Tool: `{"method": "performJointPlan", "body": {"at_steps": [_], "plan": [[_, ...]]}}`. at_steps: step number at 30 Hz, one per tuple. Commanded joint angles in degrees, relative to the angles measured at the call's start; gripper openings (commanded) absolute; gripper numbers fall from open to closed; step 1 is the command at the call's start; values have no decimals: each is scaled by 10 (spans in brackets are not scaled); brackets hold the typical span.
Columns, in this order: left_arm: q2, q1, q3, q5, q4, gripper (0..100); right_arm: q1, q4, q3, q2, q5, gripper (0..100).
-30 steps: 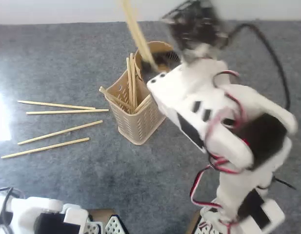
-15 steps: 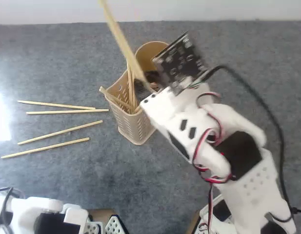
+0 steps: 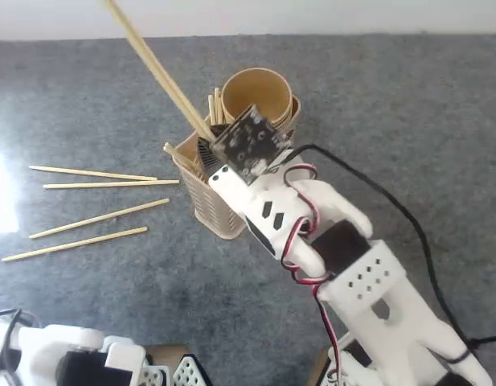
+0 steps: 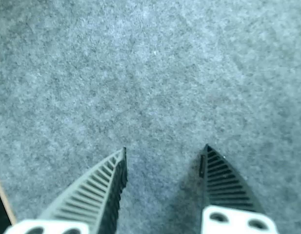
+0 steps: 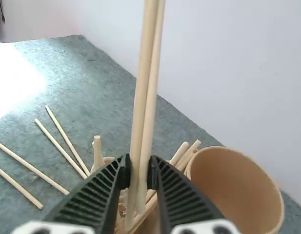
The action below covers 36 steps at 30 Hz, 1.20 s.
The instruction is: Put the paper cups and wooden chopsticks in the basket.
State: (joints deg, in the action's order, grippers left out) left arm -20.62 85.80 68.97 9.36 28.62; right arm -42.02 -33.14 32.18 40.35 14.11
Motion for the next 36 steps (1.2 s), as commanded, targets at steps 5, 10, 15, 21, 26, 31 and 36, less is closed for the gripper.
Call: {"method": "performJointPlan", "body": {"at_steps": [5, 10, 15, 21, 26, 31, 36], "plan": [[-13, -6, 0, 2, -10, 232, 7, 252, 171, 14, 33, 7], [-13, -6, 0, 2, -10, 232, 24, 323, 229, 13, 33, 7], [-13, -6, 0, 2, -10, 232, 23, 327, 277, 18, 33, 9], [-13, -6, 0, 2, -10, 232, 22, 326, 282, 20, 33, 143], [-13, -6, 0, 2, -10, 232, -6, 307, 255, 21, 34, 187], [-13, -6, 0, 2, -10, 232, -15, 253, 194, 21, 34, 180], [-13, -6, 0, 2, -10, 232, -12, 184, 138, 43, 34, 180]]}}
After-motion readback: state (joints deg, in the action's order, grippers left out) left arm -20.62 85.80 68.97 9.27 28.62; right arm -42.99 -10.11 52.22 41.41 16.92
